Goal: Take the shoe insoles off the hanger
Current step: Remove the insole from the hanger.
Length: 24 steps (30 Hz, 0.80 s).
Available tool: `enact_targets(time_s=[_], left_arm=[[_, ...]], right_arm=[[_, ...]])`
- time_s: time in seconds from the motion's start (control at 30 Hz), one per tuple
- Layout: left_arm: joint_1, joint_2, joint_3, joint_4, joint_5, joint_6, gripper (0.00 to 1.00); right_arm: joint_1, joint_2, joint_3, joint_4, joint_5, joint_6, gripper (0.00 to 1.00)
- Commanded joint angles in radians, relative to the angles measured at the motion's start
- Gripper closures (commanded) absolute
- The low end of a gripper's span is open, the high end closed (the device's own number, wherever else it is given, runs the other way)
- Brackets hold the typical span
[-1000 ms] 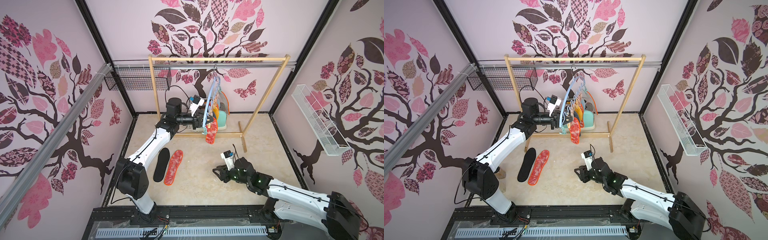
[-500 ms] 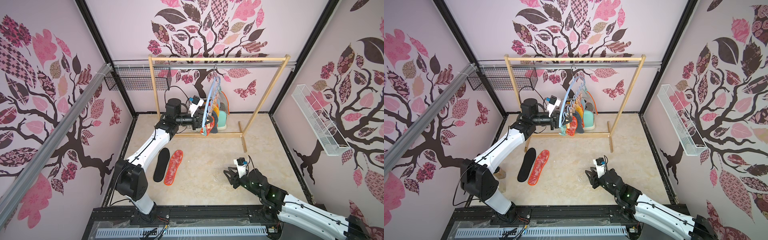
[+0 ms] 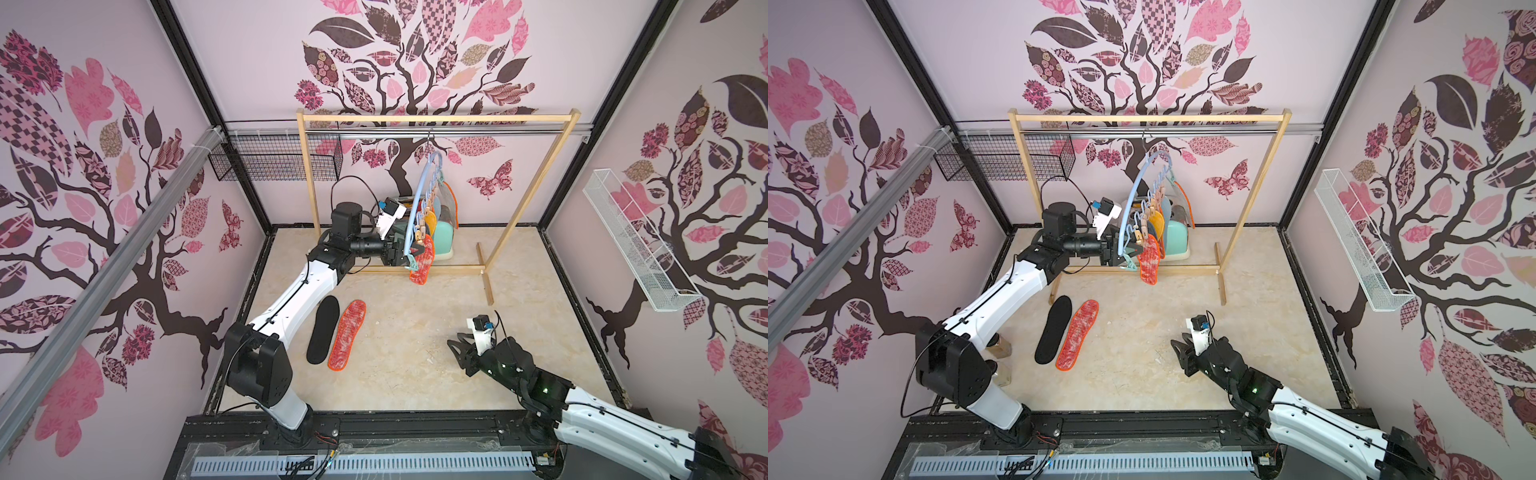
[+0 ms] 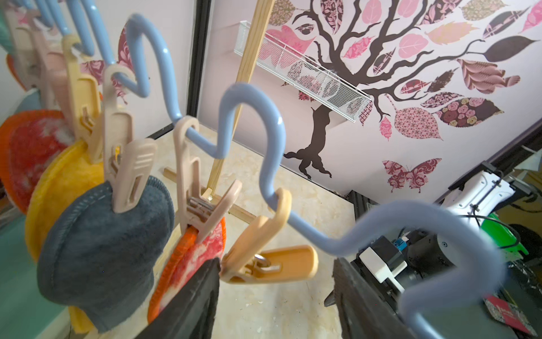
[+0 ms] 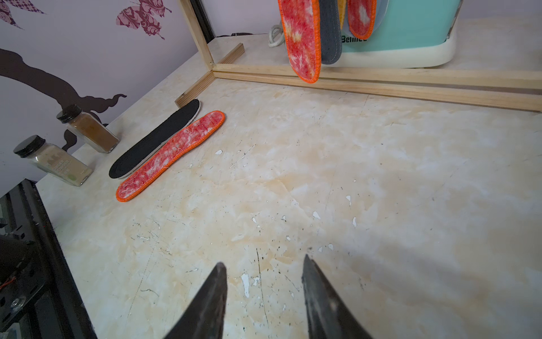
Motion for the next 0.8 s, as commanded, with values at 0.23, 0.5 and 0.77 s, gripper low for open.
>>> enact_targets(time_s=[0.23, 0.5, 0.77], left_arm=[[0.005, -0.215, -0.183, -0.326, -0.345, 0.08, 0.32], [0.006, -0.433, -0.382, -0.43, -0.541, 0.03, 0.32], [0.005, -0.773, -0.602, -0.442, -0.623, -0.049, 0.33]], right_arm=[[0.001, -0.022, 0.003, 0.002, 0.009, -0.006, 0.54], [0.002, -0.046, -0.003, -0.007, 0.013, -0.007, 0.54], [0.003, -0.043, 0.0, -0.005, 0.017, -0.018, 0.54]])
